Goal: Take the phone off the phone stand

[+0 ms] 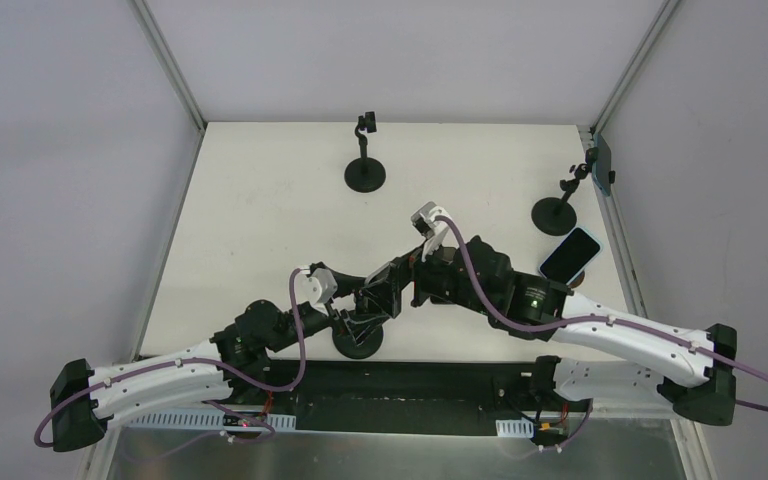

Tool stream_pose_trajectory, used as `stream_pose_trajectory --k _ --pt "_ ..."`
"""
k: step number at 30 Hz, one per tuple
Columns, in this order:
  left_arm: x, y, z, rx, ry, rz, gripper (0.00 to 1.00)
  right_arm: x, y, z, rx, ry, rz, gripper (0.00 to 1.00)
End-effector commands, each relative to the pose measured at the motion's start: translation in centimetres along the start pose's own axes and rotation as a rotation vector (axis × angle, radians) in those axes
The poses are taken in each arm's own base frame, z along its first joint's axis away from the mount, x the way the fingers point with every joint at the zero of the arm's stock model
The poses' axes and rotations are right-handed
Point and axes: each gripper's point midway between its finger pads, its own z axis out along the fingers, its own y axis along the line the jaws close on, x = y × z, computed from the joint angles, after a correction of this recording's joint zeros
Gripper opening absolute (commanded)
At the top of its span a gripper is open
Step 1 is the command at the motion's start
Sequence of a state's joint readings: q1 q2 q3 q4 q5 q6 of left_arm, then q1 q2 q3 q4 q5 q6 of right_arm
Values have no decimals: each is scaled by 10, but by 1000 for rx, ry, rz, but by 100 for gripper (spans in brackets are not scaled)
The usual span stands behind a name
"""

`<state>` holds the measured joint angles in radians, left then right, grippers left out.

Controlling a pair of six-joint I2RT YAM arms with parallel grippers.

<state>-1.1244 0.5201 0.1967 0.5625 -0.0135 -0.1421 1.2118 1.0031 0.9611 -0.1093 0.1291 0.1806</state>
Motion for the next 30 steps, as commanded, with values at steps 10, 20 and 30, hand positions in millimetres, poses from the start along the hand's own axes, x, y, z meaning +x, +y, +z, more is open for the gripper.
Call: stream_pose_trajectory --k 10,20,30 --pt "-26 -11 1 51 -87 -31 0 -8 13 17 -21 -105 20 99" --pt "-28 -10 -1 41 -99 -31 0 21 15 27 35 -70 -6 99" --pt "-30 -10 -1 41 -105 -35 0 22 19 31 68 -75 -17 89"
